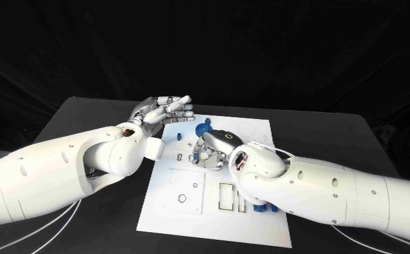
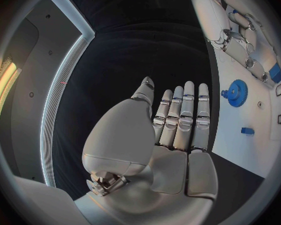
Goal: Assemble the parts on the task board
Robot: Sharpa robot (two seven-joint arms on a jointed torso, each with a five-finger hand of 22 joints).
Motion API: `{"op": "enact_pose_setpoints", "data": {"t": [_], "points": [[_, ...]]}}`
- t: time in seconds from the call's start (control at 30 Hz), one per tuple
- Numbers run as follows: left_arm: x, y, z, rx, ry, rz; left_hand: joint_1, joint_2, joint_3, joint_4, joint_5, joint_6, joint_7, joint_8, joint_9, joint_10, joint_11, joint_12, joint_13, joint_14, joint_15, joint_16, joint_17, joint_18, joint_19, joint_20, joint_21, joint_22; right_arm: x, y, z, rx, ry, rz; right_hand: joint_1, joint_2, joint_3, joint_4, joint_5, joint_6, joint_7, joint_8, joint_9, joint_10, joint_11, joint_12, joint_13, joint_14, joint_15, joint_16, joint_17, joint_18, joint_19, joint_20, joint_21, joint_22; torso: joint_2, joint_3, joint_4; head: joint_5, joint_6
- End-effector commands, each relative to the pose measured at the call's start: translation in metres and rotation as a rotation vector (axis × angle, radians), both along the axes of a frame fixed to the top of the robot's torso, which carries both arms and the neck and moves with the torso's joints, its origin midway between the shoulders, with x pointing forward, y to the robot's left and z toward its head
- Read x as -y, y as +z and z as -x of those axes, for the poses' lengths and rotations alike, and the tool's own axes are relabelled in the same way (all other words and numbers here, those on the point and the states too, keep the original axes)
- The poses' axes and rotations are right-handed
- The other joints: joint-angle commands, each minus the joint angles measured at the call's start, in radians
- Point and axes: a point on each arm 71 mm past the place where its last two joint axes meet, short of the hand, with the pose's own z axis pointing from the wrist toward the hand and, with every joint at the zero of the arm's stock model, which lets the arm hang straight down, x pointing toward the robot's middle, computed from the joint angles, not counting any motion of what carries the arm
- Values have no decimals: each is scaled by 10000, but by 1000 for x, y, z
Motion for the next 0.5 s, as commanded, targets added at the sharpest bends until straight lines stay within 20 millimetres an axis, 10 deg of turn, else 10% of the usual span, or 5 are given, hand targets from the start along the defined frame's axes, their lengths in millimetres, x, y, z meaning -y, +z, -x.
{"op": "enact_pose_setpoints", "data": {"t": [0.03,0.5], "points": [[2,1,0,45,-155,99,41,41,-18,-69,31,7,60,-43,-7,14,75,-49,3,0,86,-38,14,51,-19,70,-60,-9,5,-9,0,-224,-292,584,-109,19,-9,34,0,59,-8,36,18,26,7,-29,912,1010,-56,22,2493,-17,524,-79,-27,2014,-1,0,-5,15,-4],[1,1,0,40,-147,94,41,41,-18,-69,31,7,60,-43,-7,14,75,-49,3,0,86,-38,14,51,-19,70,-60,-9,5,-9,0,-245,-296,599,-270,-157,-85,86,-15,-20,22,-10,-5,-22,27,-93,858,1008,-46,18,2484,-7,500,-72,-65,1987,-2,-3,-4,10,9]]}}
